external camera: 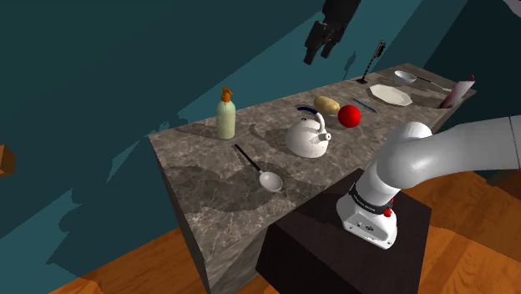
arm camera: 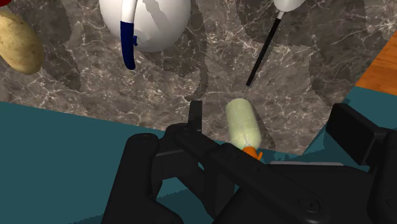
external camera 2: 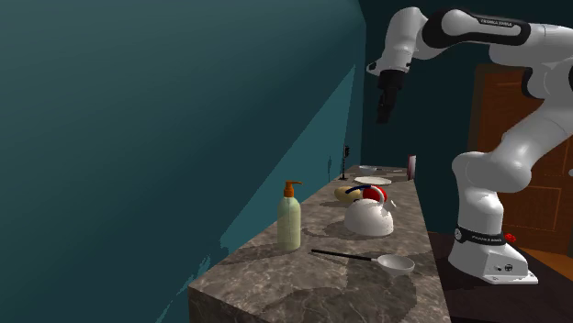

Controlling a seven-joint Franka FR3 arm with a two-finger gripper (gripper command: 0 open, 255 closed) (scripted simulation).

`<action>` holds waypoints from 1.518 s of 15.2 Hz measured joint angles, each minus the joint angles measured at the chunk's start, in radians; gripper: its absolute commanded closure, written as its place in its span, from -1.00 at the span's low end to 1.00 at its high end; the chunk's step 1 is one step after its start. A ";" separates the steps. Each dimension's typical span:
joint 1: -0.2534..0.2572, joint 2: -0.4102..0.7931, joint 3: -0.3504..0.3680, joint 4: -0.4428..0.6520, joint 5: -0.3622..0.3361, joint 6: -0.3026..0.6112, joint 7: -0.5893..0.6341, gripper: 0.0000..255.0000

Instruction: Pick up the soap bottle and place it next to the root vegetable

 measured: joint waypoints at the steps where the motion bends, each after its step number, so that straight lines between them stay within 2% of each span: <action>1: 0.000 0.000 0.000 0.000 0.000 0.000 0.000 -1.00; 12: 0.002 0.361 0.034 0.096 0.009 0.206 0.017 -1.00; 23: 0.007 0.791 0.061 0.349 -0.011 0.317 0.042 -1.00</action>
